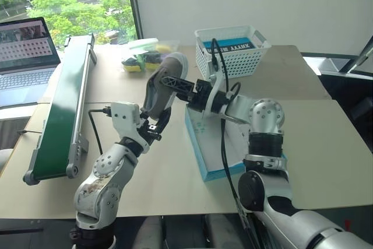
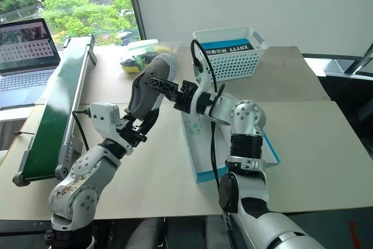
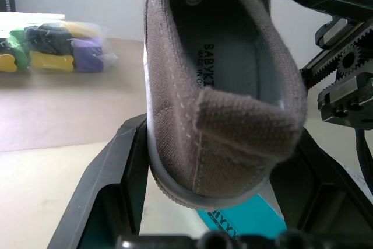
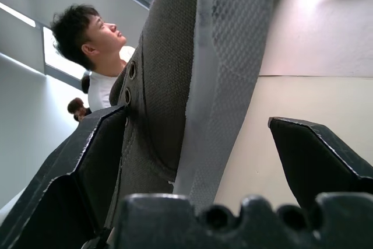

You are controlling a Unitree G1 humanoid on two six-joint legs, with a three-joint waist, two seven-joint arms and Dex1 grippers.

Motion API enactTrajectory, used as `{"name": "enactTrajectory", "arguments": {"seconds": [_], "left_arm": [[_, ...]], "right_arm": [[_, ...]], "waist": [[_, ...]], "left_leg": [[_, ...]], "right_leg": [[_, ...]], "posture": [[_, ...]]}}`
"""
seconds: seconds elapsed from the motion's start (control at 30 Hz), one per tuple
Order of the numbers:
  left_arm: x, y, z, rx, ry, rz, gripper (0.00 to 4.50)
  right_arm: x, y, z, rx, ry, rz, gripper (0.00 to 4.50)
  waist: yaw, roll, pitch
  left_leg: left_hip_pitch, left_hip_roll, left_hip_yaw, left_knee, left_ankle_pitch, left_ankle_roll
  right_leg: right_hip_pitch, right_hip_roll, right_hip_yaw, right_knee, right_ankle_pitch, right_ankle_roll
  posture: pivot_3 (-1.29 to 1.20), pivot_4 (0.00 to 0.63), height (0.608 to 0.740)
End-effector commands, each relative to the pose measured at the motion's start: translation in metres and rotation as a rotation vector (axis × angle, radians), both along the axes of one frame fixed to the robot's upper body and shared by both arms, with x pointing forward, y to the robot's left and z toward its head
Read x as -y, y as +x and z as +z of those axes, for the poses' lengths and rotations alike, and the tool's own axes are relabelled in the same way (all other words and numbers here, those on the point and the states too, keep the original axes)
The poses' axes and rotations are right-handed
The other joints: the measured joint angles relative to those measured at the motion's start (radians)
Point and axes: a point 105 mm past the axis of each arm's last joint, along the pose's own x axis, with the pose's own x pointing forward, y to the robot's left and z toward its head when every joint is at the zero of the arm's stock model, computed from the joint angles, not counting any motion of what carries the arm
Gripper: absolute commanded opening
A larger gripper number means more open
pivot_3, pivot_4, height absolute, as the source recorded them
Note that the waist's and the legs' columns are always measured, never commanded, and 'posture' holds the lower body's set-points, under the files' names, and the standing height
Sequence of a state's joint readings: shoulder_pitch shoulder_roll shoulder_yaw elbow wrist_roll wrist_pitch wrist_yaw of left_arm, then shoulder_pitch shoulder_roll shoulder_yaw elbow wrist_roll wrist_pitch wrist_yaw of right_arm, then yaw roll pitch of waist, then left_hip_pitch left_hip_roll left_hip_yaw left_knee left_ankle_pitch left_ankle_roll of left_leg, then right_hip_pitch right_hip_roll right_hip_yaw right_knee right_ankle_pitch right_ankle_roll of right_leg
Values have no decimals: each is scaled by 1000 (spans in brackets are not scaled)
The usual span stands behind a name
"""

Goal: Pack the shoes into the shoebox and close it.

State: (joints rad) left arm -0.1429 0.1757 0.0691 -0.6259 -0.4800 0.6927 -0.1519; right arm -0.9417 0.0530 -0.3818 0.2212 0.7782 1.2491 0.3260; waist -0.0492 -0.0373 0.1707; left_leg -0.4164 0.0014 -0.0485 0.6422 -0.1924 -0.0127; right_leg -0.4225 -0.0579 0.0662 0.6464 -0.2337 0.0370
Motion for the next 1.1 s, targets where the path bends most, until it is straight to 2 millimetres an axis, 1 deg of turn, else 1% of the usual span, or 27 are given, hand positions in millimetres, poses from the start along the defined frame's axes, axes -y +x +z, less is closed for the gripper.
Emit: {"name": "enactTrajectory", "arguments": {"seconds": [0.03, 0.07, 0.1, 0.17, 0.2, 0.23, 0.27, 0.33, 0.4, 0.43, 0.5, 0.63, 0.7, 0.77, 0.8, 0.87, 0.93, 1.0, 1.03, 1.1], "left_arm": [[6, -7, 16, 70, -2, -32, 2503], [6, -6, 16, 69, -2, -31, 2501], [5, -6, 16, 68, -2, -29, 2501], [5, -5, 15, 66, -2, -26, 2501], [5, -5, 15, 65, -1, -25, 2501], [5, -5, 15, 64, -1, -24, 2501], [5, -4, 15, 62, -1, -22, 2501], [5, -3, 14, 58, 6, -17, 2501], [4, -2, 11, 52, 22, -12, 2501], [4, -1, 10, 48, 32, -9, 2501], [5, -1, 8, 45, 58, -8, 2501], [5, -1, 7, 53, 78, -8, 2501], [7, -2, 8, 63, 81, -14, 3461], [9, -4, 8, 68, 95, -29, 4181], [9, -5, 7, 67, 98, -33, 4437], [7, -7, 5, 60, 89, -32, 4437], [3, -9, -1, 46, 101, -29, 4437], [0, -10, -8, 23, 116, -19, 4437], [-1, -10, -10, 18, 121, -16, 4437], [0, -10, -12, 14, 117, -19, 4437]], "right_arm": [[0, -2, 19, 55, 46, -9, 4243], [1, -2, 19, 55, 47, -16, 3974], [2, -2, 19, 56, 49, -20, 3796], [3, -2, 20, 58, 51, -25, 3169], [3, -2, 20, 58, 51, -28, 2736], [3, -2, 21, 58, 51, -30, 2496], [3, -1, 22, 60, 54, -31, 2095], [3, -2, 23, 66, 54, -30, 1435], [2, -2, 23, 70, 49, -26, 806], [1, -3, 23, 71, 46, -25, 576], [0, -3, 22, 72, 39, -22, 458], [-2, -4, 23, 74, 37, -16, 458], [0, 0, 24, 78, 46, -47, 456], [9, 11, 29, 74, 68, -133, 456], [16, 19, 31, 66, 76, -190, 456], [31, 33, 35, 76, 55, -285, 456], [51, 45, 49, 150, -21, -374, 456], [71, 48, 68, 247, -146, -394, 456], [76, 47, 72, 268, -189, -387, 456], [85, 45, 68, 273, -342, -357, 456]], "waist": [[1, 0, 0], [2, 0, 0], [3, 0, 0], [3, 0, 0], [3, 0, 0], [4, 0, 0], [3, 0, 0], [4, 0, 0], [3, 0, 0], [3, 0, 0], [3, 0, 0], [3, 0, 0], [3, 0, 0], [3, 0, 0], [4, 0, 0], [4, 0, 0], [5, 0, 0], [10, 3, 2], [11, 4, 3], [9, 4, 3]], "left_leg": [[0, 0, 0, 0, 0, 0], [0, 0, 0, 0, 0, 0], [0, 0, 0, 0, 0, 0], [0, 0, 0, 0, 0, 0], [0, 0, 0, 0, 0, 0], [0, 0, 0, 0, 0, 0], [0, 0, 0, 0, 0, 0], [0, 0, 0, 0, 0, 0], [0, 0, 0, 0, 0, 0], [0, 0, 0, 0, 0, 0], [0, 0, 0, 0, 0, 0], [0, 0, 0, 0, 0, 0], [0, 0, 0, 0, 0, 0], [0, 0, 0, 0, 0, 0], [0, 0, 0, 0, 0, 0], [0, 0, 0, 0, 0, 0], [0, 0, 0, 0, 0, 0], [-1, -1, 0, 0, 0, 0], [-2, -1, 0, 0, 0, 0], [-4, -1, 0, 0, 0, 0]], "right_leg": [[0, 0, 0, 0, 0, 0], [0, 0, 0, 0, 0, 0], [0, 0, 0, 0, 0, 0], [0, 0, 0, 0, 0, 0], [0, 0, 0, 0, 0, 0], [0, 0, 0, 0, 0, 0], [0, 0, 0, 0, 0, 0], [0, 0, 0, 0, 0, 0], [0, 0, 0, 0, 0, 0], [0, 0, 0, 0, 0, 0], [0, 0, 0, 0, 0, 0], [0, 0, 0, 0, 0, 0], [0, 0, 0, -1, 0, 0], [0, 0, 0, -1, 0, 0], [0, 0, 0, -1, 0, 0], [0, 0, 0, -1, 0, 0], [0, 0, 0, -1, 0, 0], [0, 0, 0, -1, 0, 1], [-1, -1, 0, -2, -1, 1], [-2, -1, 0, -3, -1, 1]], "posture": [[0, 150, 737], [0, 150, 737], [0, 150, 737], [0, 150, 737], [0, 150, 737], [0, 150, 737], [0, 150, 737], [0, 150, 737], [0, 150, 737], [0, 150, 737], [0, 150, 737], [0, 150, 737], [0, 150, 737], [0, 150, 737], [0, 150, 737], [0, 150, 737], [0, 150, 737], [0, 150, 737], [0, 150, 737], [0, 150, 737]]}}
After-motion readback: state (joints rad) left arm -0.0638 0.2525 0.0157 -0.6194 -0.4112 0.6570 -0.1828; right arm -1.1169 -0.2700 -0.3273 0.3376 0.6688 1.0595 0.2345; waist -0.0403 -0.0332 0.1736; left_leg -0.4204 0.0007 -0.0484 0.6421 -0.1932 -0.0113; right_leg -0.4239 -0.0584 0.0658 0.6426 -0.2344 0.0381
